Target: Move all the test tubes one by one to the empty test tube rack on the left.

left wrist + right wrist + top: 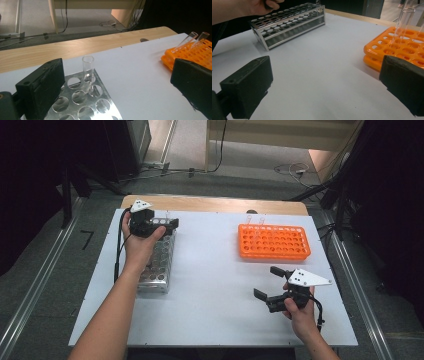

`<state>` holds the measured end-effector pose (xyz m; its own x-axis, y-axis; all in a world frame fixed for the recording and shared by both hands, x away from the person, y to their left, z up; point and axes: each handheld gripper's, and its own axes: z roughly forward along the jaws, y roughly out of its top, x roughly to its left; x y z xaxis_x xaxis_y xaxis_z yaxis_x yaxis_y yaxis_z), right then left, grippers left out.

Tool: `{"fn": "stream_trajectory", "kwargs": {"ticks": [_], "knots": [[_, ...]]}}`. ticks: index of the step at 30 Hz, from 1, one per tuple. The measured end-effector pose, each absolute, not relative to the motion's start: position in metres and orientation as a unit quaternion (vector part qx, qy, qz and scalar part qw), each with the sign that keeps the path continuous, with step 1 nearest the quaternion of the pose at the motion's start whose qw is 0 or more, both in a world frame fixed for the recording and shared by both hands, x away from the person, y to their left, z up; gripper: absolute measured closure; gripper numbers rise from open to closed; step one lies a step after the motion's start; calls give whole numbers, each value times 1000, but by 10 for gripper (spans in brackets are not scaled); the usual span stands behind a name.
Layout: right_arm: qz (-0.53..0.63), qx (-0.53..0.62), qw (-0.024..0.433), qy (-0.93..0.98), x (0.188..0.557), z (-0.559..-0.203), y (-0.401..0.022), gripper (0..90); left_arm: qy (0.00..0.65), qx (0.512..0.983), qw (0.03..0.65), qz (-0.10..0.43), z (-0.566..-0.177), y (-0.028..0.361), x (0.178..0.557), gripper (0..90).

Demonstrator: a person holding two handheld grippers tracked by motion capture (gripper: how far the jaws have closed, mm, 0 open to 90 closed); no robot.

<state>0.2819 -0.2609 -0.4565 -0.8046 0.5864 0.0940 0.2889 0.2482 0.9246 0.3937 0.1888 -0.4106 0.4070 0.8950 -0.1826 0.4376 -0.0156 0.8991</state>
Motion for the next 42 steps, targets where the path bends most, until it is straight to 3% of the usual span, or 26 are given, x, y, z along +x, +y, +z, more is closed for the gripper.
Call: {"fn": "stream_trajectory", "kwargs": {"ticks": [14,34,42], "knots": [[535,313,158,769,304,-455,-268,0,455,685,522,226,-410,169,332,0],[513,378,187,748,369,-458,-285,50,422,683,558,210,-430,162,257,0],[487,426,205,735,399,-457,-283,212,415,683,561,215,-438,160,244,0]]}}
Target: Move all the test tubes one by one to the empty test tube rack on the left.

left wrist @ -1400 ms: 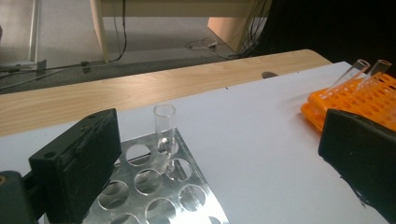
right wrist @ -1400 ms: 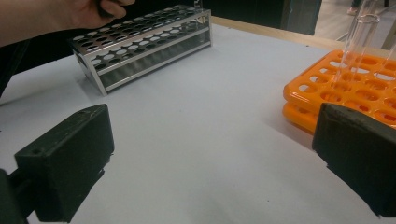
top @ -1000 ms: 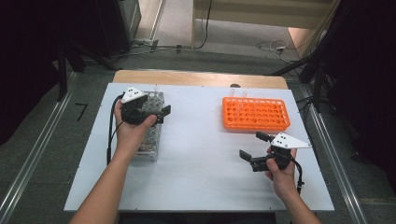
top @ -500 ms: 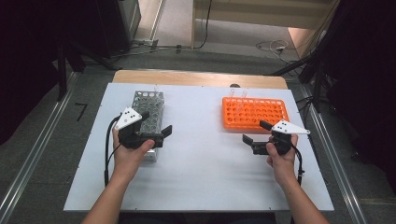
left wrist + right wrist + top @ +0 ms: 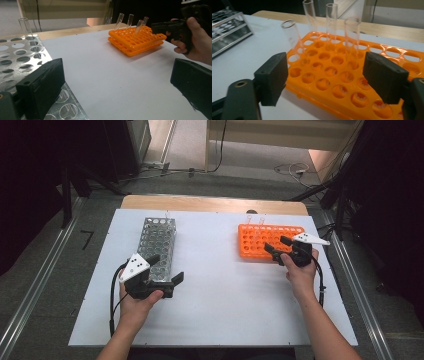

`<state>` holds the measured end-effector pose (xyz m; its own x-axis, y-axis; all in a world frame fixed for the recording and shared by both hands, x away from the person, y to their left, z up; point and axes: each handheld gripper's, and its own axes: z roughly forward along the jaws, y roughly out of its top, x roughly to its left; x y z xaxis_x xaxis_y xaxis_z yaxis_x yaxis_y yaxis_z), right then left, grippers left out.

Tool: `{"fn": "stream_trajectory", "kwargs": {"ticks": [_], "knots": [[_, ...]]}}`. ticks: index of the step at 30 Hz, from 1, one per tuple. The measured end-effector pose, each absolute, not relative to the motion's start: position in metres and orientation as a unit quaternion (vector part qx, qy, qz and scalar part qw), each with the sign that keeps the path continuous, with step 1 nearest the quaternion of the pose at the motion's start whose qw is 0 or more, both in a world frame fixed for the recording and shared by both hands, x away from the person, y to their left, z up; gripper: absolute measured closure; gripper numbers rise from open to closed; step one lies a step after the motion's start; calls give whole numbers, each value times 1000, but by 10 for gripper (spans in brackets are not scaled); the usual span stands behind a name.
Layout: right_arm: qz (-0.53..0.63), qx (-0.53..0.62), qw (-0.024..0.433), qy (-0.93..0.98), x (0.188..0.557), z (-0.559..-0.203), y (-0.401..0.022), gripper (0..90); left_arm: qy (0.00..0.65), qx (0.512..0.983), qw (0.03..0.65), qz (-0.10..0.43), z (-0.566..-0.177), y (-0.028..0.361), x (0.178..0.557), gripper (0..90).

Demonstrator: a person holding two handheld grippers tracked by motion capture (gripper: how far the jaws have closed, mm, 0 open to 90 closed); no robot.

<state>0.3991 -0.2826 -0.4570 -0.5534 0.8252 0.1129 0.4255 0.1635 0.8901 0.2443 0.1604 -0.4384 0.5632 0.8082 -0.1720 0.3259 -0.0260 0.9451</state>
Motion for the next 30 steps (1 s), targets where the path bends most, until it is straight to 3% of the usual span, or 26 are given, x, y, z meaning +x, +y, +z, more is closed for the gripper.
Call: {"fn": "stream_trajectory", "kwargs": {"ticks": [4,15,30], "knots": [[471,454,213,726,412,-459,-280,338,416,679,567,211,-440,160,242,0],[436,493,232,717,432,-468,-270,564,409,683,569,207,-442,155,242,0],[419,500,270,708,436,-476,-263,738,411,683,567,205,-443,155,244,0]]}}
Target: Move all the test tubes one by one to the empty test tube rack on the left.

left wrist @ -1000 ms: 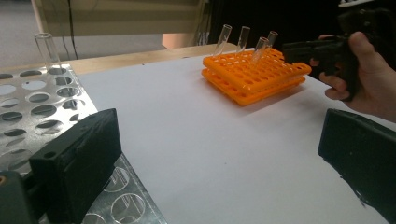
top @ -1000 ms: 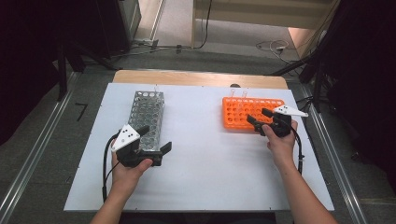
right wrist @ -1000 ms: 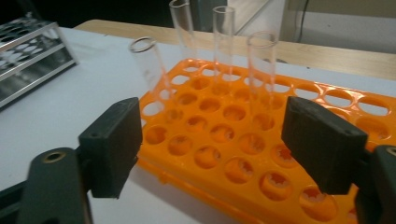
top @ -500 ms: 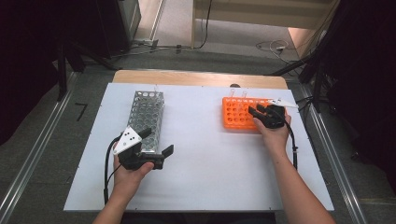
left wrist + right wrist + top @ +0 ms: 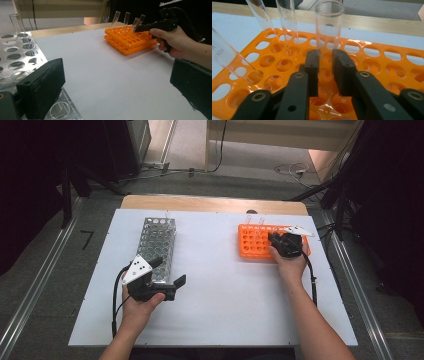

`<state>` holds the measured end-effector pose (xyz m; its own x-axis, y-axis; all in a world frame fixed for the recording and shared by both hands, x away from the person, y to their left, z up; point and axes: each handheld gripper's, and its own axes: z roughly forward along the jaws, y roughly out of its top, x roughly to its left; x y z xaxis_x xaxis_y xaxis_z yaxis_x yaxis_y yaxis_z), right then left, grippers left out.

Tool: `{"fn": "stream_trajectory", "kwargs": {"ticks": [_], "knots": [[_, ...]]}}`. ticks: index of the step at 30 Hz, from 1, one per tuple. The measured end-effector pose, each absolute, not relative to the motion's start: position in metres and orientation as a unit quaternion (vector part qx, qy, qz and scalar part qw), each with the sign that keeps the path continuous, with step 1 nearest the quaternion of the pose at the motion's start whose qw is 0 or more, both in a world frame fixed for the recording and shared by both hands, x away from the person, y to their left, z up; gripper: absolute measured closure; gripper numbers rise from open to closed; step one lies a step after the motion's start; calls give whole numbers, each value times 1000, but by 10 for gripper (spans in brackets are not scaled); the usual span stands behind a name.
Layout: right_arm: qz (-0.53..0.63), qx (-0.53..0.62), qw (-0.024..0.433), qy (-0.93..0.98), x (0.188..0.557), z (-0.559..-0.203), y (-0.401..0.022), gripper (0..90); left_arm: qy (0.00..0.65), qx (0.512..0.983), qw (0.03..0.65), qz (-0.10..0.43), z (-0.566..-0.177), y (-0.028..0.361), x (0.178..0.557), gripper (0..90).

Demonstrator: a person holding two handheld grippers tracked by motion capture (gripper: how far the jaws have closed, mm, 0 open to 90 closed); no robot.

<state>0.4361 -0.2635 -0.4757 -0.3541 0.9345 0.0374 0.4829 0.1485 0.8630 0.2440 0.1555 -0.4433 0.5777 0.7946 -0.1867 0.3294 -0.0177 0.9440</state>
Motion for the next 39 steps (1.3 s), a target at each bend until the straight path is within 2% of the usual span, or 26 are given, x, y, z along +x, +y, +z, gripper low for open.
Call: {"fn": "stream_trajectory", "kwargs": {"ticks": [8,22,31,39], "knots": [[430,498,267,705,436,-474,-267,743,411,684,566,206,-443,155,244,0],[462,470,271,702,418,-447,-278,743,405,686,568,207,-442,153,245,0],[482,441,260,711,391,-425,-279,743,403,687,568,206,-440,150,244,0],[491,412,240,729,358,-421,-272,744,397,689,571,204,-439,148,243,0]]}}
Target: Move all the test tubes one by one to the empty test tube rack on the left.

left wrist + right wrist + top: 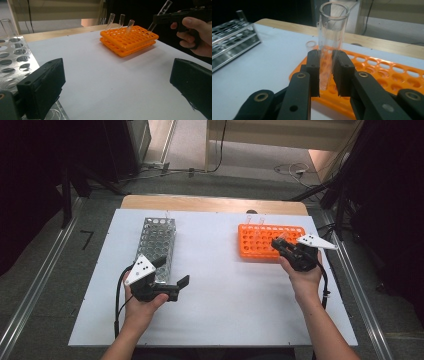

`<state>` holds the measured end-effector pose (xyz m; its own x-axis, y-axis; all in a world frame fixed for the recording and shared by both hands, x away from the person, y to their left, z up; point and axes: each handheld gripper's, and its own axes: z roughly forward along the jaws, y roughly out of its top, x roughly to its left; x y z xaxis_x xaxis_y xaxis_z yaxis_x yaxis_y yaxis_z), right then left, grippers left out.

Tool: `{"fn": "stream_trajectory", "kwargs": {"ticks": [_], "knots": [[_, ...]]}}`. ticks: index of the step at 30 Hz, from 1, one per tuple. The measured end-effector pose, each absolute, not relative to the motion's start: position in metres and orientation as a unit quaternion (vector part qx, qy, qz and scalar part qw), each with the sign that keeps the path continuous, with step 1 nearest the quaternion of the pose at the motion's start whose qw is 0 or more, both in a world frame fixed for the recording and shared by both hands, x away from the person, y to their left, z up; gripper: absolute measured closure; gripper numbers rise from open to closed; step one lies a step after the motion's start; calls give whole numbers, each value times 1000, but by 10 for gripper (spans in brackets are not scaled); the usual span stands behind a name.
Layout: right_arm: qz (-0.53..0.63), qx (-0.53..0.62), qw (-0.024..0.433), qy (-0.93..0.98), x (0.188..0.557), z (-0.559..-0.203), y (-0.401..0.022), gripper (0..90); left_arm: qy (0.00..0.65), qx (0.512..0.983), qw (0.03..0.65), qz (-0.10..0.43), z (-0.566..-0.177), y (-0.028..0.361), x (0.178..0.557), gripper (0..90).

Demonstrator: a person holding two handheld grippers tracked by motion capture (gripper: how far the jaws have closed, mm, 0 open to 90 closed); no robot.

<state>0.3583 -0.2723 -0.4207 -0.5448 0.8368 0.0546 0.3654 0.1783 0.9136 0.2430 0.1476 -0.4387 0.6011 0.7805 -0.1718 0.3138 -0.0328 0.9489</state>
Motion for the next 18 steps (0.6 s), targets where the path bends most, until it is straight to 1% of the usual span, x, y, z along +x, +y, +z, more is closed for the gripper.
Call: {"fn": "stream_trajectory", "kwargs": {"ticks": [8,18], "knots": [[503,379,210,748,329,-426,-253,744,391,690,575,202,-436,143,241,0],[510,327,174,777,308,-430,-221,744,378,695,580,196,-434,137,239,14]]}}
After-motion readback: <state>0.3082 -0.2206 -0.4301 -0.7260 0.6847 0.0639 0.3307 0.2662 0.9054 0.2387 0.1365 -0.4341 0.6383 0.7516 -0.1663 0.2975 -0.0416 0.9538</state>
